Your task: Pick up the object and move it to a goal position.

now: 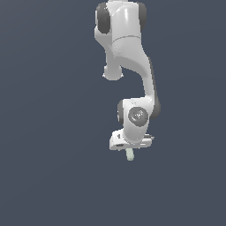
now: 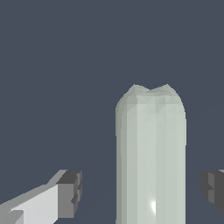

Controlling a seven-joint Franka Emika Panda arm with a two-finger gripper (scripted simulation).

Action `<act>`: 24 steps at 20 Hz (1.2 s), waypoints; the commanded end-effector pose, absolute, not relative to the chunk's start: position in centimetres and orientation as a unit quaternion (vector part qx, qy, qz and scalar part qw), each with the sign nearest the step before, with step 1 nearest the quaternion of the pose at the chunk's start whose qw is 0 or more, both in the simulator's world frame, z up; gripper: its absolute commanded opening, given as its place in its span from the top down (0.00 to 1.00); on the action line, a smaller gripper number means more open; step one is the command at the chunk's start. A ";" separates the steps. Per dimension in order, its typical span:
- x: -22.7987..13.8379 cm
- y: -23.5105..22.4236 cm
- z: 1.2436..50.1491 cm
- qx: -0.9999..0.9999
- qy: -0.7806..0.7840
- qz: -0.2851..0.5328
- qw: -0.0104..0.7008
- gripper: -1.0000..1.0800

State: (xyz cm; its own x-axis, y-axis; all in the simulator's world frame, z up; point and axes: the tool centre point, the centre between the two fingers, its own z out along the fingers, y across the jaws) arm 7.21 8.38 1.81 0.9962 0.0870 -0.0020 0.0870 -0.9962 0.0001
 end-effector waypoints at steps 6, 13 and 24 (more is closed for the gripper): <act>7.3 8.4 1.8 0.999 0.044 0.000 0.000 1.00; 7.3 8.3 1.9 0.999 0.044 0.000 0.000 1.00; 5.6 4.9 3.2 0.999 0.044 0.000 0.000 1.00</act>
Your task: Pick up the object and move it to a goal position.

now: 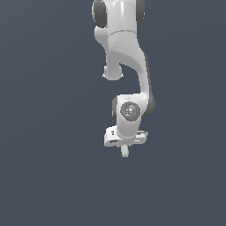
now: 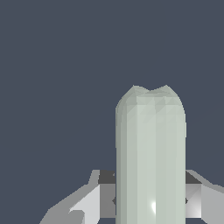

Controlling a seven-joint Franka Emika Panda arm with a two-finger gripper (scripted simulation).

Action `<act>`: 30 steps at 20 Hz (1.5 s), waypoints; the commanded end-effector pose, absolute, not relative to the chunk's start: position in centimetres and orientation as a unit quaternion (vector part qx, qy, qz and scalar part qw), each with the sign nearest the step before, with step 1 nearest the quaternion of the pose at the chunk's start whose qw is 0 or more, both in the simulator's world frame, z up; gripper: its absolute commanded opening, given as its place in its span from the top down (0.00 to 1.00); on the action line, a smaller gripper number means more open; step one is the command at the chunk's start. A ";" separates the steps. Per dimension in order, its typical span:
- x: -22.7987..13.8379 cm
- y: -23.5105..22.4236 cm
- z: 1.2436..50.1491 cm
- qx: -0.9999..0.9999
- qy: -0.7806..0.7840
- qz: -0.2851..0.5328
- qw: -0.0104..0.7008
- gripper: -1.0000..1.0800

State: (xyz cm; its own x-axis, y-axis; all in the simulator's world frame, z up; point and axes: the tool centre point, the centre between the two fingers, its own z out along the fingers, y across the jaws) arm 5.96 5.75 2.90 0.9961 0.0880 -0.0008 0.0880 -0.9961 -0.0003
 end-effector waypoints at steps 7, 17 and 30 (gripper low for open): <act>2.9 -0.8 5.6 -0.999 -0.044 0.000 0.000 1.00; -2.2 -11.7 10.1 -0.999 -0.043 0.000 0.000 1.00; -6.7 -22.4 14.5 -0.999 -0.043 0.000 0.000 1.00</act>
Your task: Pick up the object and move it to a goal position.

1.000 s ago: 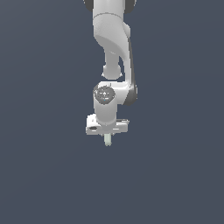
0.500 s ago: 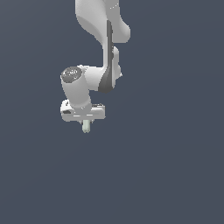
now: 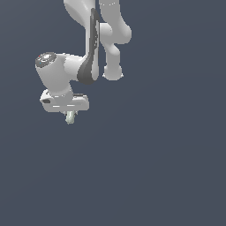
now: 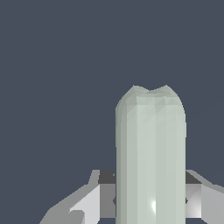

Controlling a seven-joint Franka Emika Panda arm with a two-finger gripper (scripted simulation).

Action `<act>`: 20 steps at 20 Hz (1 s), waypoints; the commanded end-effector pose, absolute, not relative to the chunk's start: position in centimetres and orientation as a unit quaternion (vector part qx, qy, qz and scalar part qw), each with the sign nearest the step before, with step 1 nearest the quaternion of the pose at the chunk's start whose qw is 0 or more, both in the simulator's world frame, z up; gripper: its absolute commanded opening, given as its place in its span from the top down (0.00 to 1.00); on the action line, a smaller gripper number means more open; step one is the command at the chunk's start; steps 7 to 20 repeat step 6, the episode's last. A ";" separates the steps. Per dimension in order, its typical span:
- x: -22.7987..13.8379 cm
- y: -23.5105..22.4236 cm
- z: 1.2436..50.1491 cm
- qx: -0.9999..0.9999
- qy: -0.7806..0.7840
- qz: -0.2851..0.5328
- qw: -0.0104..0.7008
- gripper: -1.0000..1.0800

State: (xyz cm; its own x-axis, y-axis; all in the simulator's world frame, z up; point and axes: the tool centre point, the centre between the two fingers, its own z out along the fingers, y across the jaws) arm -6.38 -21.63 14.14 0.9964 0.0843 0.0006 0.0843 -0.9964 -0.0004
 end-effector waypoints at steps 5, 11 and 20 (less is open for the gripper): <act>-7.1 -23.6 15.0 -0.999 -0.044 0.000 0.000 1.00; -7.1 -23.6 15.0 -0.999 -0.044 0.000 0.000 1.00; -7.1 -23.6 15.0 -0.999 -0.044 0.000 0.000 1.00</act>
